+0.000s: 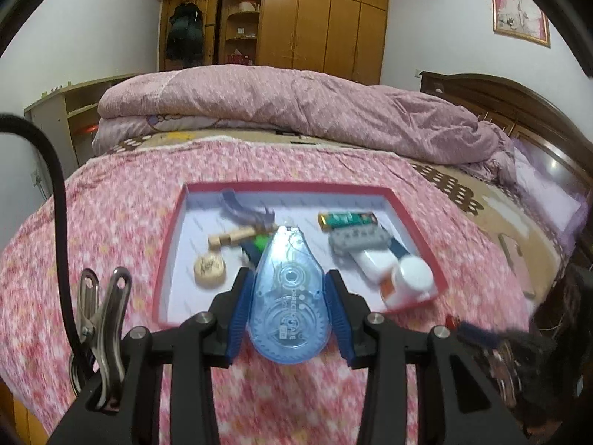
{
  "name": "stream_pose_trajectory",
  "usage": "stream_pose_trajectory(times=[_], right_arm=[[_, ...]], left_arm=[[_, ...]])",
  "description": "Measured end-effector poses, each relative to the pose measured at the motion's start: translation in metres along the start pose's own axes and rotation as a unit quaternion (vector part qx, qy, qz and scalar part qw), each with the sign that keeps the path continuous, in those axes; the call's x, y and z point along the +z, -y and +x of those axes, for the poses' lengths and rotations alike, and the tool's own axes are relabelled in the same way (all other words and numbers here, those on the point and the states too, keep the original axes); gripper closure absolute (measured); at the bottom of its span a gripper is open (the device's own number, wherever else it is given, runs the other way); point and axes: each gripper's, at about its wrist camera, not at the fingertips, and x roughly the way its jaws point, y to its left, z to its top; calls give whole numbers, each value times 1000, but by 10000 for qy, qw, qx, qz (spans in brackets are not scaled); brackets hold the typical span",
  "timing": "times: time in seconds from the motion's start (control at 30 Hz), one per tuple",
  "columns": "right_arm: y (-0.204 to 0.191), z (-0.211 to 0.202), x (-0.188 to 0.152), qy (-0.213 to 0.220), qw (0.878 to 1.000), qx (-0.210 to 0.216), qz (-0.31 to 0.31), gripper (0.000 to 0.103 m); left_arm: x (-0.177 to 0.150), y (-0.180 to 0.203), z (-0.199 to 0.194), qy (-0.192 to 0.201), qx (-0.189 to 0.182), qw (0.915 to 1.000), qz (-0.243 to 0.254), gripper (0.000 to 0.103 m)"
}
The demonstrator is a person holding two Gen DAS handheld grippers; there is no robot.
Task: Organize rigid objects
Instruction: 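Carry the tape dispenser and red toy over the red box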
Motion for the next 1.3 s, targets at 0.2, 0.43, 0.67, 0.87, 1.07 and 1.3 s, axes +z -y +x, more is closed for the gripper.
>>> stream_pose_trajectory(times=[0.2,0.43,0.67,0.87,1.07,1.3], right_arm=[[0,-1,5,6,10000,-20,-50,80],[2,1,15,42,10000,-3,-65,80],[1,7,22,32,9999,61,-105,80],[0,12,28,32,9999,65,-152,80],[-2,13,32,54,9998,40,-206,80],[2,13,31,48,10000,-26,-76,80]], left_arm=[[18,-10,25,-89,42,9998,-149,61],[25,-21,49,-198,168,9994,-235,61],[28,-27,63,-306,204,9990,-244,61],[25,-29,74,-425,226,9987,-193,61],[23,-31,87,-560,464,9971,-230,61],[24,-28,92,-706,602,9957,-85,53]])
